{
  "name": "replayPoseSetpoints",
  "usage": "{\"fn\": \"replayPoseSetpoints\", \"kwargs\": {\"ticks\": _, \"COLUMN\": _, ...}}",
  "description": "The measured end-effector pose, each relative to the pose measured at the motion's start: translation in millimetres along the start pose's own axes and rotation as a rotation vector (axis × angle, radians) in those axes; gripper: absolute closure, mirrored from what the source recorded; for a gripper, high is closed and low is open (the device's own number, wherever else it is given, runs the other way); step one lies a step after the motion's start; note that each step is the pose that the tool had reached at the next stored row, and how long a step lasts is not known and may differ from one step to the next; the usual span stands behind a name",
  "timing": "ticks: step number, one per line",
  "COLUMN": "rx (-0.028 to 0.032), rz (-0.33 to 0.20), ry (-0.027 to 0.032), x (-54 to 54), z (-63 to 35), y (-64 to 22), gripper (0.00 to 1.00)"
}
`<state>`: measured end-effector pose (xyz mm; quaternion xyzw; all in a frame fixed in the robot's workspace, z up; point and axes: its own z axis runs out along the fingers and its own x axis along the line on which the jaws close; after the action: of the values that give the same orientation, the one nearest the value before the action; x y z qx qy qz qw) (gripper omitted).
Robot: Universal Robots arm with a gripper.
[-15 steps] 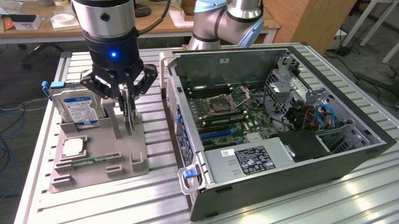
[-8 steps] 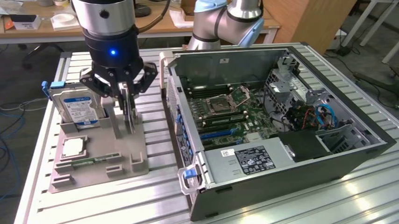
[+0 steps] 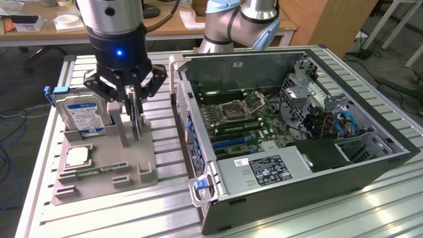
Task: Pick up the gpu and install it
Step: 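Pick up the gpu and move the gpu toward the slot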
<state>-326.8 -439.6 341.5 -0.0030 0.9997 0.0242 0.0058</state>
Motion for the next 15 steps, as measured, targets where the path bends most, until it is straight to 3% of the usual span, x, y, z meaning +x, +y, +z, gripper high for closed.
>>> {"fn": "replayPoseSetpoints", "kwargs": {"ticks": 15, "rx": 0.0, "rz": 0.0, "ry": -0.0001, "x": -0.1, "z": -7.7, "y": 0.4, "gripper": 0.73}}
